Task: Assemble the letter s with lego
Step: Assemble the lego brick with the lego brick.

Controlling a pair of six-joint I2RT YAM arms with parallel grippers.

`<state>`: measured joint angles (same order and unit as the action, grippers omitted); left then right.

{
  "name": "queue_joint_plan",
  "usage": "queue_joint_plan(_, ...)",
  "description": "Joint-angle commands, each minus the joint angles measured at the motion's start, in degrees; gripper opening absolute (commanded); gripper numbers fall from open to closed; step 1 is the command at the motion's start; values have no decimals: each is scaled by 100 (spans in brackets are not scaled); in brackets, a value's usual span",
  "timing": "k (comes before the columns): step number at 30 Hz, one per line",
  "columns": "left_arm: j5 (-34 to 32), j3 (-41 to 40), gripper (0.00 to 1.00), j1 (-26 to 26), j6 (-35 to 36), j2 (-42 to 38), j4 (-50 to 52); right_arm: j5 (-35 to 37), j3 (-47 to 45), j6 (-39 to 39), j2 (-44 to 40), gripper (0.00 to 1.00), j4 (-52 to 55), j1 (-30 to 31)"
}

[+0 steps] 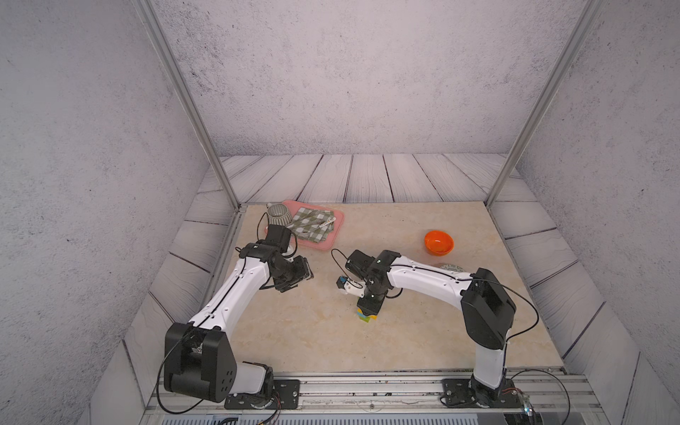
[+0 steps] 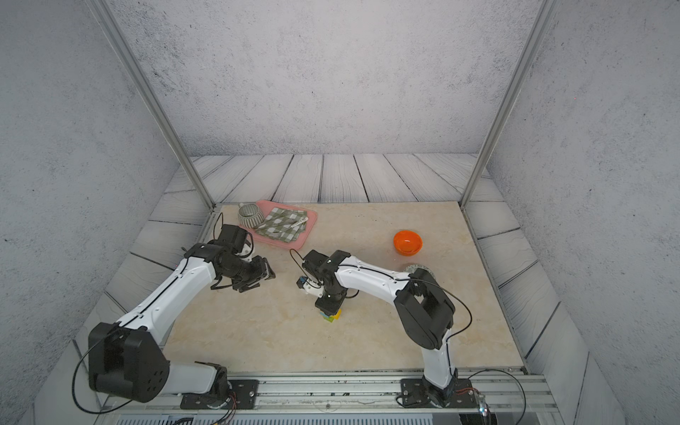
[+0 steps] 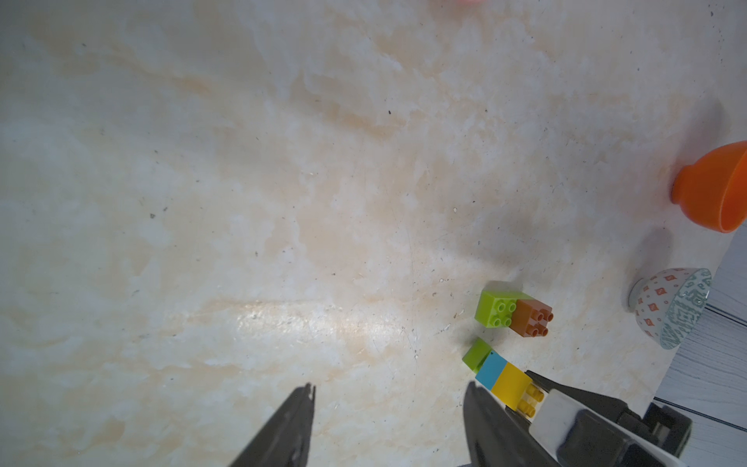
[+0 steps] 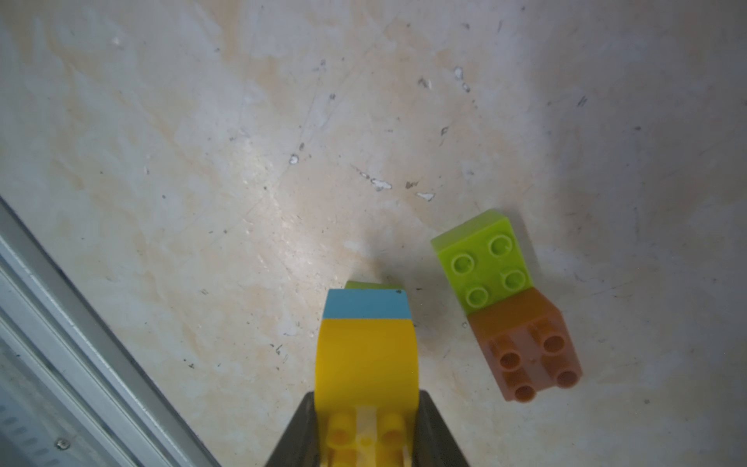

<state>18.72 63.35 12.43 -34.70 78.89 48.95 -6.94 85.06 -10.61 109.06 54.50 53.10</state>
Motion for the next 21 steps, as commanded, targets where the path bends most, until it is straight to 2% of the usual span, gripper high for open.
queue_joint_plan(1, 18, -95, 64, -71, 68, -93, -8, 52, 170, 66, 107, 0, 236, 34)
queue_joint_plan(21, 62, -139, 64, -161, 121, -181, 13, 200, 364, 121, 420, 0, 446, 52)
